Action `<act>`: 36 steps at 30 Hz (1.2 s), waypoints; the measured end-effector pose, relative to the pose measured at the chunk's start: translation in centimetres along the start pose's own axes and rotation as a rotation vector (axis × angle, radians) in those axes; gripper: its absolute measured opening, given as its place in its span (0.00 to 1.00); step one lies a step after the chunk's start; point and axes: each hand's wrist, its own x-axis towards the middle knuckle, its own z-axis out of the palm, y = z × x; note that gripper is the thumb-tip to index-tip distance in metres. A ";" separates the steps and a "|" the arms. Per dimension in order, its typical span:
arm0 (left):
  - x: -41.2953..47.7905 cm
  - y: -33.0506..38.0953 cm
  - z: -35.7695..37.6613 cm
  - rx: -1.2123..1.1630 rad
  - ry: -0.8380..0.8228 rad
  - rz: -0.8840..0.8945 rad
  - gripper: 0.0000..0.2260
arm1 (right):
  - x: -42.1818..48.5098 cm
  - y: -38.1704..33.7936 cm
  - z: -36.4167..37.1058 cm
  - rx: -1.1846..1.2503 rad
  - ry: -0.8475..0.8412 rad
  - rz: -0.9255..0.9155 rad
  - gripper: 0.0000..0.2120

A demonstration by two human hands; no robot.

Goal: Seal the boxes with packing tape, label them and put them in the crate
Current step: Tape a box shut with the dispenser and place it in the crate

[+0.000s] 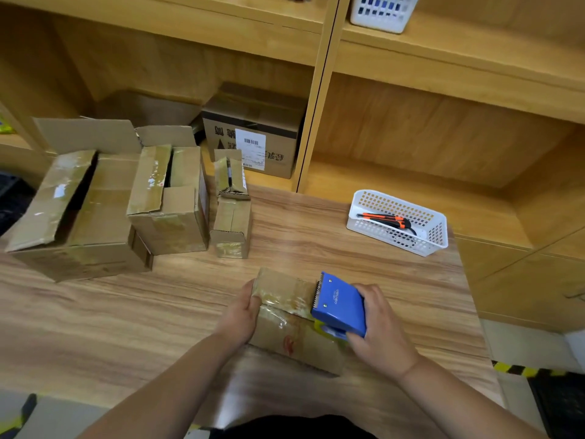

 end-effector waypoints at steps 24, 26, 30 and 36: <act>-4.8 9.6 0.4 -0.670 -0.050 -0.171 0.07 | 0.0 0.4 -0.2 -0.097 -0.053 -0.070 0.28; -4.7 9.2 0.5 -0.644 -0.012 -0.197 0.07 | 0.0 0.4 -0.1 -0.127 -0.057 -0.068 0.29; -4.4 8.7 0.8 -0.613 0.057 -0.234 0.04 | -0.1 0.3 0.1 -0.215 -0.092 -0.110 0.32; -3.3 7.5 -0.2 -0.614 0.067 -0.231 0.04 | 1.2 -0.9 -1.4 -0.301 -0.233 -0.125 0.37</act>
